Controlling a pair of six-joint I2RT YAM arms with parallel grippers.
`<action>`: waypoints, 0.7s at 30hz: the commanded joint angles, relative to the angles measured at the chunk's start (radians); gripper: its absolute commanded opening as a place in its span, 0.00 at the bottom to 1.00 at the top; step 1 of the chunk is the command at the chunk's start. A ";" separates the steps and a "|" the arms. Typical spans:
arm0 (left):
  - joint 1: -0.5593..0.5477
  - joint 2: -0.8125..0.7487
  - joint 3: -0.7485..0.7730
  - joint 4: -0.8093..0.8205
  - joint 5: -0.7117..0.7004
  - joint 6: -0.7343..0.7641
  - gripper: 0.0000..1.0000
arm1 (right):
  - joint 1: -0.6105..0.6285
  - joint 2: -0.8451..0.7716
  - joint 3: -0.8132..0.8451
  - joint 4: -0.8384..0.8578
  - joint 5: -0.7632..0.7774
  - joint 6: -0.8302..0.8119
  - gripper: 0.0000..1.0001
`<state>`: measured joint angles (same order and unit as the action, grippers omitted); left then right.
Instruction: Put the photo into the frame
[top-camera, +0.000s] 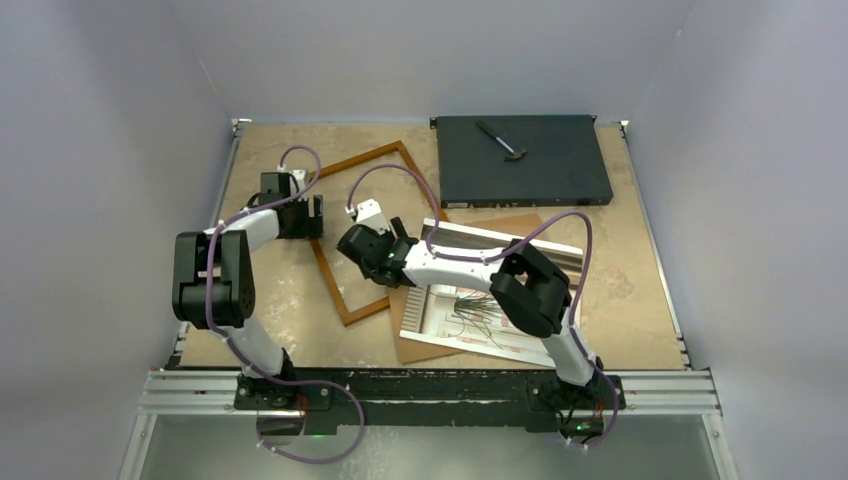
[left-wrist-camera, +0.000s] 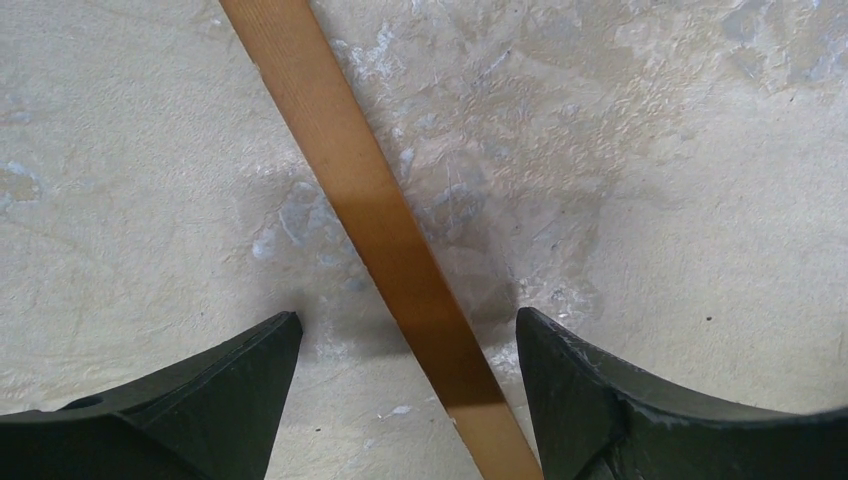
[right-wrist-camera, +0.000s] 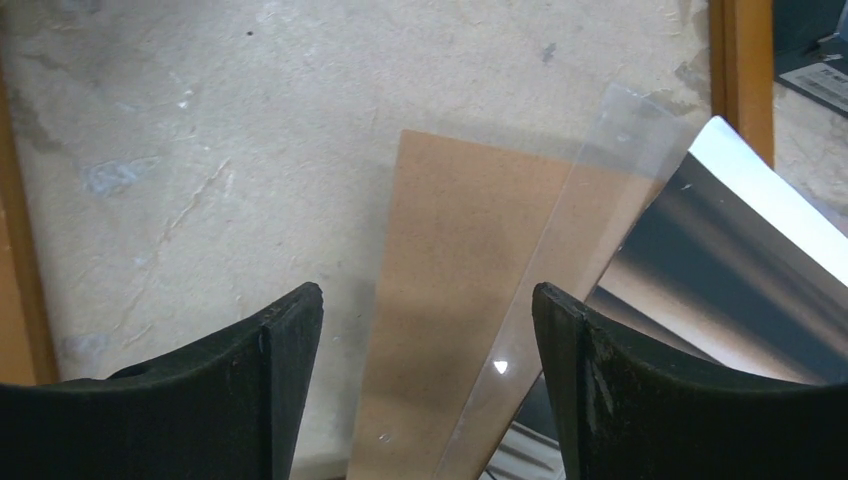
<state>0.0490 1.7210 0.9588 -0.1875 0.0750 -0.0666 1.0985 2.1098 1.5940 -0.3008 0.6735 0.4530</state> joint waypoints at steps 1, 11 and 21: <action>-0.006 0.018 0.009 0.017 -0.064 -0.007 0.77 | -0.006 -0.011 -0.019 0.012 0.055 0.024 0.78; -0.005 0.036 -0.005 0.078 -0.219 0.077 0.63 | -0.020 -0.061 -0.144 0.075 0.050 -0.002 0.75; -0.005 0.053 -0.005 0.144 -0.341 0.189 0.47 | -0.083 -0.165 -0.233 0.134 0.032 -0.035 0.71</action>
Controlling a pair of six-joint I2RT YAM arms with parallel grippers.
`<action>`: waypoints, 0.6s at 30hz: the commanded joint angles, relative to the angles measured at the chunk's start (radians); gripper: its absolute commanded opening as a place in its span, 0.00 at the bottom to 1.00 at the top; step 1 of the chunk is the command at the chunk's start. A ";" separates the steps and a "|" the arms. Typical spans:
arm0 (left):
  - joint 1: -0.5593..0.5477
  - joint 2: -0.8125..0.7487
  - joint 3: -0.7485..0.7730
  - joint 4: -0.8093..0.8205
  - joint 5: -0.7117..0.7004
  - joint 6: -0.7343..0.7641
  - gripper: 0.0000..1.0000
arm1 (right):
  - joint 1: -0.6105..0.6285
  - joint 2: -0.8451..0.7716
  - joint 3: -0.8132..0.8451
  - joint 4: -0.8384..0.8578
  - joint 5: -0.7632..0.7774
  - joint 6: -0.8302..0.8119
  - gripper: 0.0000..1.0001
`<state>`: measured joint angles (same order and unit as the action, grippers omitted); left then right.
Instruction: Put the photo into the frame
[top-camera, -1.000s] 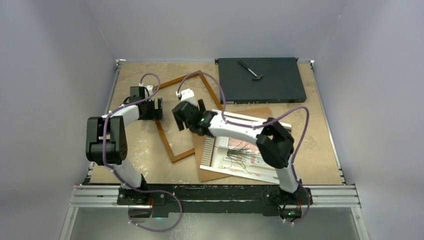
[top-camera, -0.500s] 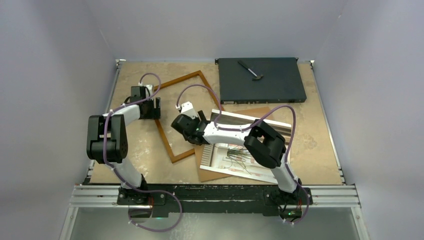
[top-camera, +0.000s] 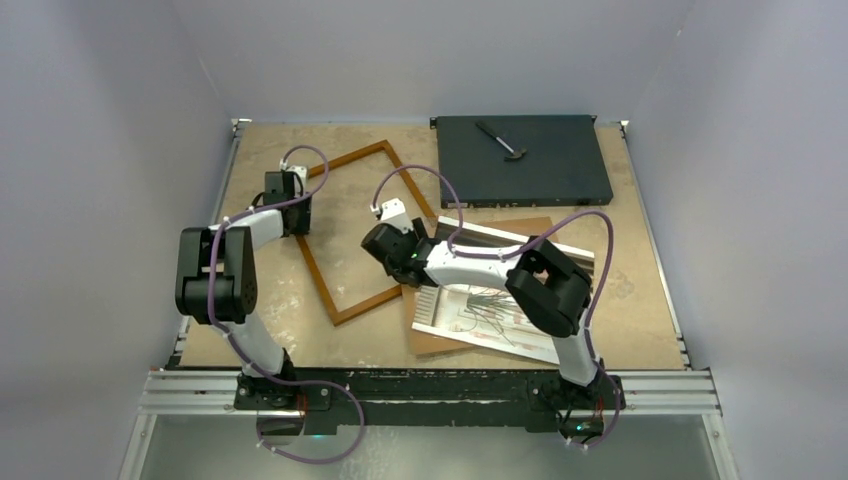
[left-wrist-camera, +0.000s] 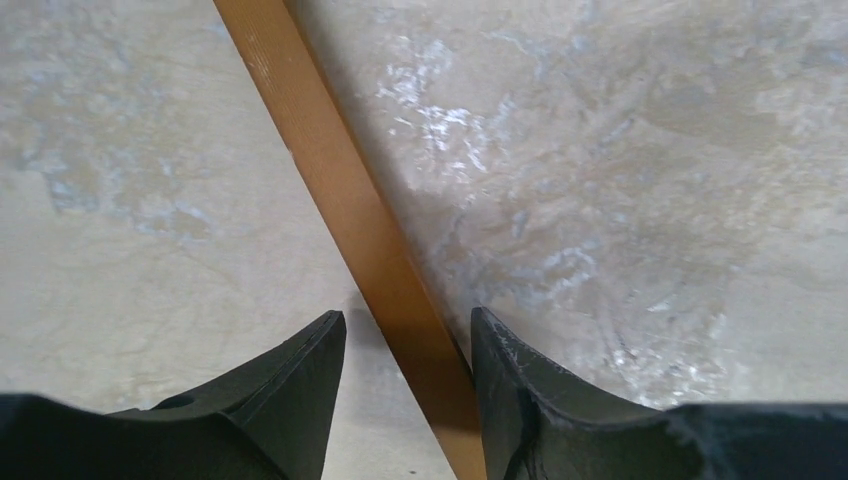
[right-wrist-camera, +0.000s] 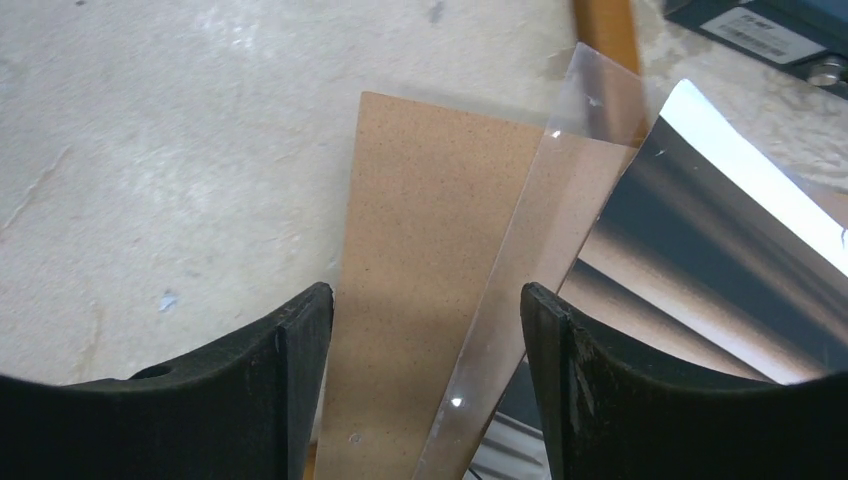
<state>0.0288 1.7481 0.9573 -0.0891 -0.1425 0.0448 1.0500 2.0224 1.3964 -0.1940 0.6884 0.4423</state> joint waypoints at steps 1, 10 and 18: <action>0.015 0.028 -0.001 0.053 -0.136 0.088 0.47 | -0.043 -0.088 -0.048 0.039 0.010 -0.032 0.70; 0.020 0.034 0.009 0.115 -0.194 0.169 0.42 | -0.108 -0.142 -0.109 0.066 -0.023 -0.055 0.68; 0.068 -0.009 0.081 0.014 -0.093 0.134 0.52 | 0.004 -0.124 0.033 0.106 -0.052 -0.117 0.82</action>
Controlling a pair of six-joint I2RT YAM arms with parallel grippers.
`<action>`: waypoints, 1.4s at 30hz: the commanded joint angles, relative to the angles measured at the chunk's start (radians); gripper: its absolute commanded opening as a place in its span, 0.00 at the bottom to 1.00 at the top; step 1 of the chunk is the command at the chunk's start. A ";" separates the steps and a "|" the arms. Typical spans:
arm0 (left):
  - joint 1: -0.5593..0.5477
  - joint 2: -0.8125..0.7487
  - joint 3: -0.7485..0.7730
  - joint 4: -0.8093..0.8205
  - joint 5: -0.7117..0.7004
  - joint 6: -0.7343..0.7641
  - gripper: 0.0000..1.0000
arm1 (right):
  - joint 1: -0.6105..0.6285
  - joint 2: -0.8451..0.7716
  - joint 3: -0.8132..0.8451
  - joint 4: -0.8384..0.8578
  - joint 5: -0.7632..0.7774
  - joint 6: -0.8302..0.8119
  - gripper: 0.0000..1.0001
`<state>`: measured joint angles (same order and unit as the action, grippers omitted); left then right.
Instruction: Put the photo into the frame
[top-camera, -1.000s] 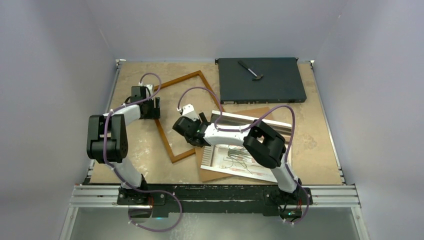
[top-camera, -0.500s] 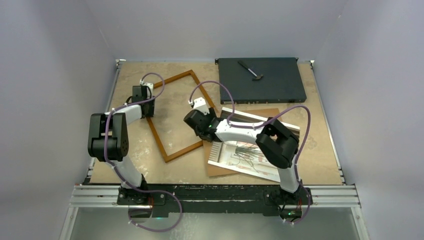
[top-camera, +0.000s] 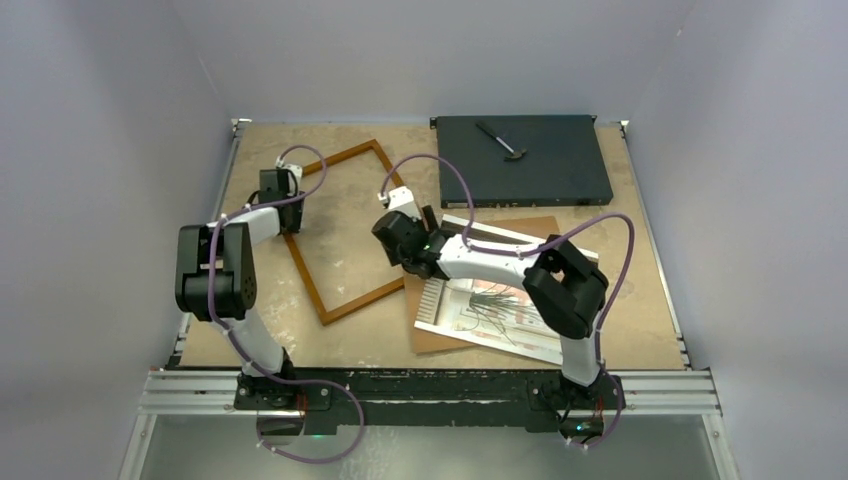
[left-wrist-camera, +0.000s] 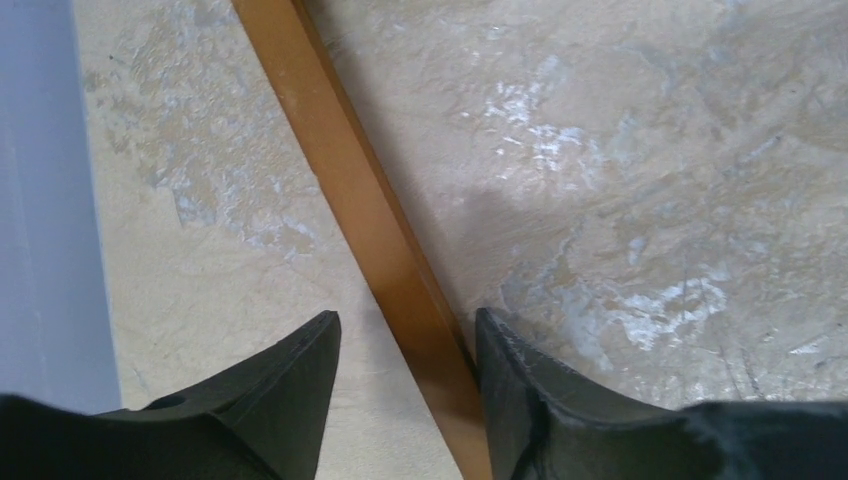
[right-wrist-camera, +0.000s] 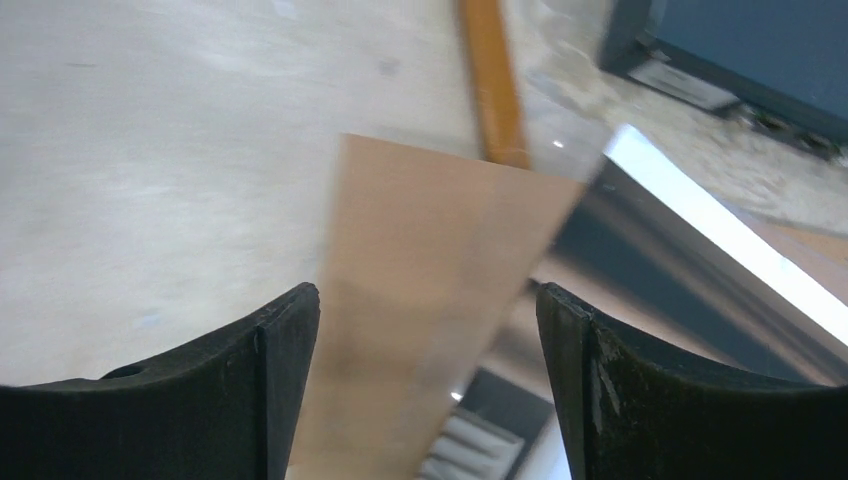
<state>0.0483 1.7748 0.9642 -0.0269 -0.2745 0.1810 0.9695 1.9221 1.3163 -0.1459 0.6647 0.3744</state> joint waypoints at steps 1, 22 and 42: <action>0.059 -0.046 0.094 -0.075 0.068 -0.018 0.55 | 0.099 -0.010 0.142 0.070 -0.061 -0.062 0.83; 0.262 -0.177 0.454 -0.560 0.368 -0.045 0.69 | 0.264 0.551 0.820 -0.056 -0.283 -0.130 0.80; 0.298 -0.187 0.488 -0.588 0.319 -0.058 0.69 | 0.239 0.556 0.997 -0.062 -0.380 0.002 0.02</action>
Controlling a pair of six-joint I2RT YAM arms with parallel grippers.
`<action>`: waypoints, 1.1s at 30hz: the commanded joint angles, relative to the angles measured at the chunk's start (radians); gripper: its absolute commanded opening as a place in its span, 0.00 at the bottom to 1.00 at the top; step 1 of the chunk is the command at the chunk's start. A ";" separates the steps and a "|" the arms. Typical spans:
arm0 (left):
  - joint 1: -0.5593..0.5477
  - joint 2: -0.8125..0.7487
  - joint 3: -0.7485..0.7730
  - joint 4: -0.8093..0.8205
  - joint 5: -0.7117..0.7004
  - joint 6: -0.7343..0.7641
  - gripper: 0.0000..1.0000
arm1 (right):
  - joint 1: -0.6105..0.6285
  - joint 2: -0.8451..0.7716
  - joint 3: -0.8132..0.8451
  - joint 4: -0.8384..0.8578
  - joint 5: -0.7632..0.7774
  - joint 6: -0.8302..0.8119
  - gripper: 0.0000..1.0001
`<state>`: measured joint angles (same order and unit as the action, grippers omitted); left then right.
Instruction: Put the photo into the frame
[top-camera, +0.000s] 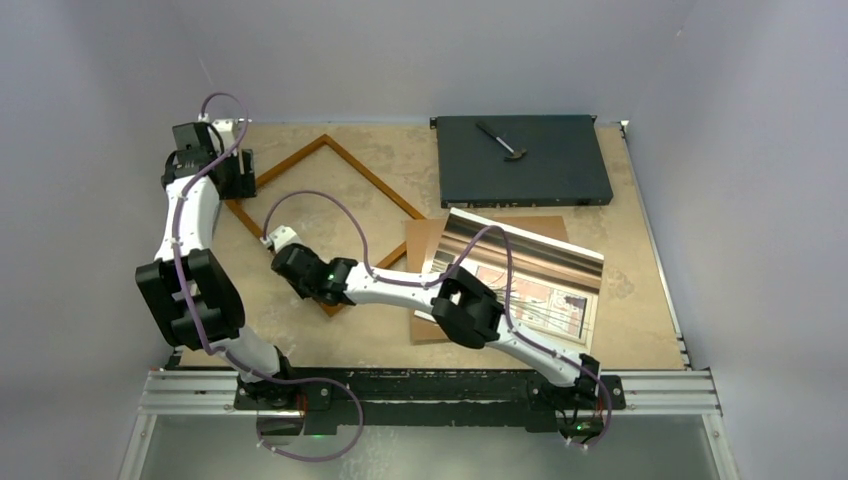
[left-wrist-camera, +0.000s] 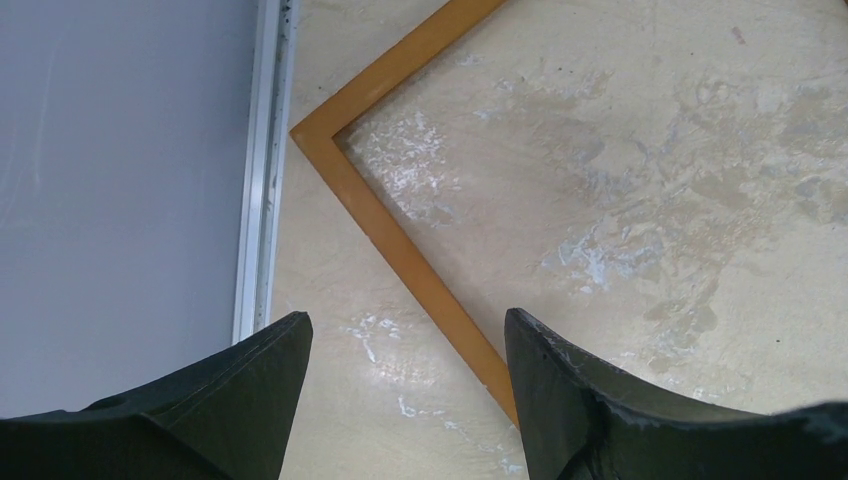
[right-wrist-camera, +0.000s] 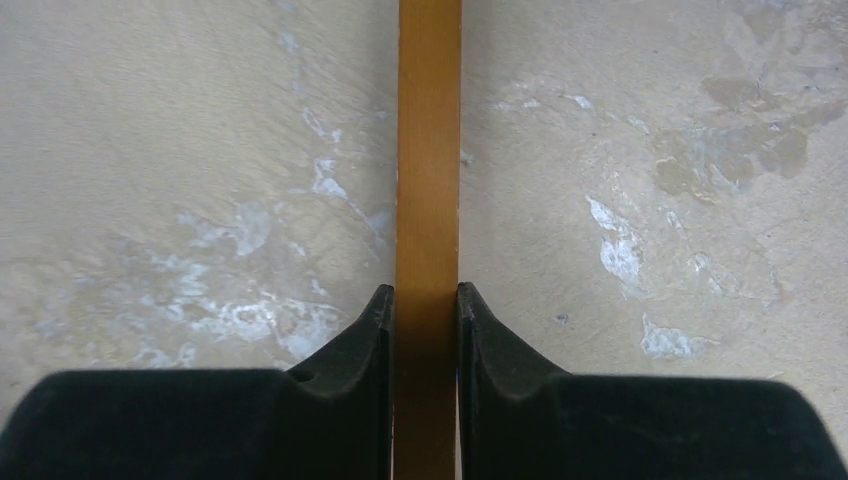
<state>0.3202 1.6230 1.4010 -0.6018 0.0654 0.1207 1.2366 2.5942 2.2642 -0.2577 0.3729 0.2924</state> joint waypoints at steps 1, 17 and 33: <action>0.029 -0.036 0.060 -0.023 -0.021 0.000 0.69 | -0.043 -0.154 0.033 0.076 -0.118 0.115 0.00; 0.073 -0.074 0.471 -0.314 0.154 -0.054 0.70 | -0.245 -0.319 0.051 0.243 -0.425 0.498 0.00; 0.189 -0.069 0.512 -0.362 0.212 -0.069 0.70 | -0.389 -0.480 -0.175 0.632 -0.573 0.953 0.00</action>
<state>0.4881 1.5639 1.8946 -0.9577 0.2455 0.0700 0.8883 2.2303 2.1616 0.1207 -0.1570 1.0847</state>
